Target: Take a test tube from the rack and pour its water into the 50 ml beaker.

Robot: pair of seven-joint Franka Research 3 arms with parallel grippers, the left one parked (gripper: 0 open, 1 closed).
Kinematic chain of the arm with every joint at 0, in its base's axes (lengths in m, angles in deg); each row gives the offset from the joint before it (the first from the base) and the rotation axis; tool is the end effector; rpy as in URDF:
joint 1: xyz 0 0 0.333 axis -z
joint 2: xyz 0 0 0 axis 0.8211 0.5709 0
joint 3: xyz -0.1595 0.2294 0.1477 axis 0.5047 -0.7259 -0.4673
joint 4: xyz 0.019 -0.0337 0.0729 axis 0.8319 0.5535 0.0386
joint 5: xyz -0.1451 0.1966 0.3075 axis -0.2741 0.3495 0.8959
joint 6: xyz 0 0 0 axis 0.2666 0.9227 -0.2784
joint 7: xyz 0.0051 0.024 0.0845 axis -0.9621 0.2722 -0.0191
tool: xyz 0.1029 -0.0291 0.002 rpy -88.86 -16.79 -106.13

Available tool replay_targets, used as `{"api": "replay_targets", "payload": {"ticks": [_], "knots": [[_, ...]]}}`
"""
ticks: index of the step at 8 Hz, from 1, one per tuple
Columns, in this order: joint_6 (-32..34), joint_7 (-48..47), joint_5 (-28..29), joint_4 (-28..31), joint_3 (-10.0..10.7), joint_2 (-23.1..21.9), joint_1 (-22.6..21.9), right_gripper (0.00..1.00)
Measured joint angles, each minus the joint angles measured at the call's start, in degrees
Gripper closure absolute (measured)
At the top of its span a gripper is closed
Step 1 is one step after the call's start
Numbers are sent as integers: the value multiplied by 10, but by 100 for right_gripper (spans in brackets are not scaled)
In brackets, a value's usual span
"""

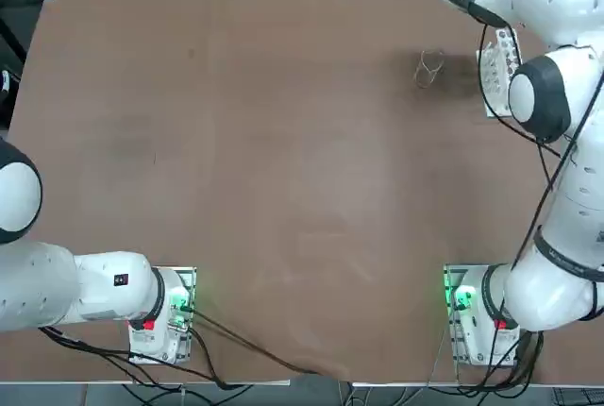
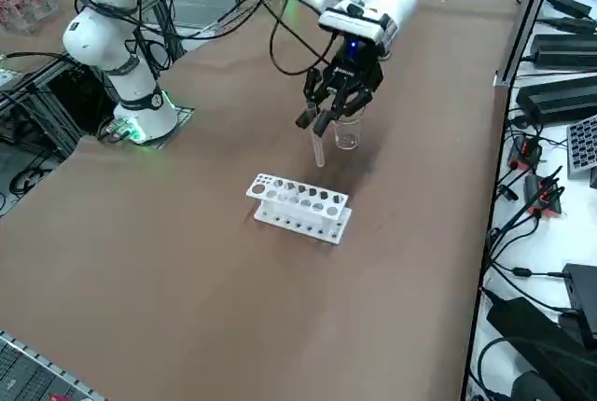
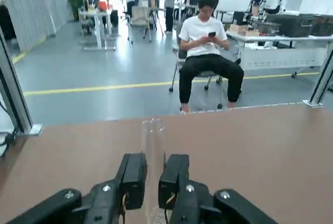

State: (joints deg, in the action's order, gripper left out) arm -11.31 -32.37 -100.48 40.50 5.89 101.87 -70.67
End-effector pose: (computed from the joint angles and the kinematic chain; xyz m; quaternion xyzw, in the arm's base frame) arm 0.6885 0.0098 0.3518 0.5015 -0.6487 0.3522 0.4513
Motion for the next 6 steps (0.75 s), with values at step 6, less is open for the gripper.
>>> {"api": "replay_targets", "payload": {"ticks": [6], "knots": [[-1, -54, -44, 4, 4, 44, 16, 81]]}}
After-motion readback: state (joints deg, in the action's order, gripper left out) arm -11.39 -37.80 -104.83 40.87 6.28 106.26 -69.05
